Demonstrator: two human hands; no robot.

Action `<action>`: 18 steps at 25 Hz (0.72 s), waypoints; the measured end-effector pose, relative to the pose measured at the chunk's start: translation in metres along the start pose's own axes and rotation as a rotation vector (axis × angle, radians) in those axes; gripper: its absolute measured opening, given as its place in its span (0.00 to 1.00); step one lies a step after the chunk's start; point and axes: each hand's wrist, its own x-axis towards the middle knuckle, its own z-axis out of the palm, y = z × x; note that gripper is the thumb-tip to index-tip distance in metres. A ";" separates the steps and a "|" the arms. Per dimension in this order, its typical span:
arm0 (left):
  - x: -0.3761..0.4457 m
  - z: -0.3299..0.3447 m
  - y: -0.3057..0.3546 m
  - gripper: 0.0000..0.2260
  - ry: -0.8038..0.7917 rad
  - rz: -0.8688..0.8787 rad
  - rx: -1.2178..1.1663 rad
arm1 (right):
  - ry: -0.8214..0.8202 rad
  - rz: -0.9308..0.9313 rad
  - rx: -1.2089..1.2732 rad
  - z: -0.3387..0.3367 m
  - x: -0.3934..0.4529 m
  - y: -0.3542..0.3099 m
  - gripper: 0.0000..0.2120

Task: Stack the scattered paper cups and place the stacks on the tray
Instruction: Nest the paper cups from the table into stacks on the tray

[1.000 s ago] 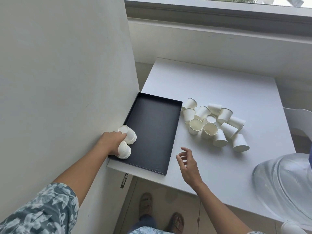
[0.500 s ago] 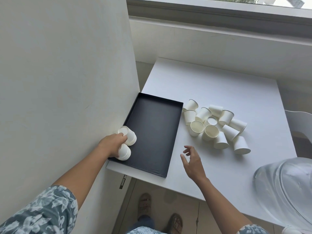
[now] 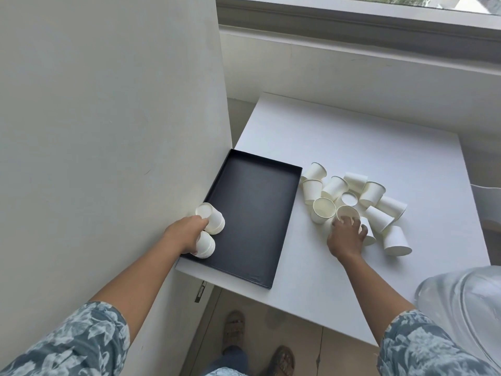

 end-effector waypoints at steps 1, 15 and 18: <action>-0.001 0.000 0.001 0.23 0.010 0.004 0.004 | -0.006 -0.002 -0.015 0.001 0.001 0.000 0.19; -0.003 -0.021 0.077 0.38 0.365 0.135 -0.222 | 0.559 0.106 1.006 0.013 -0.071 -0.026 0.12; -0.004 -0.016 0.106 0.40 0.304 0.240 -0.419 | 0.414 0.055 1.275 0.006 -0.087 -0.045 0.09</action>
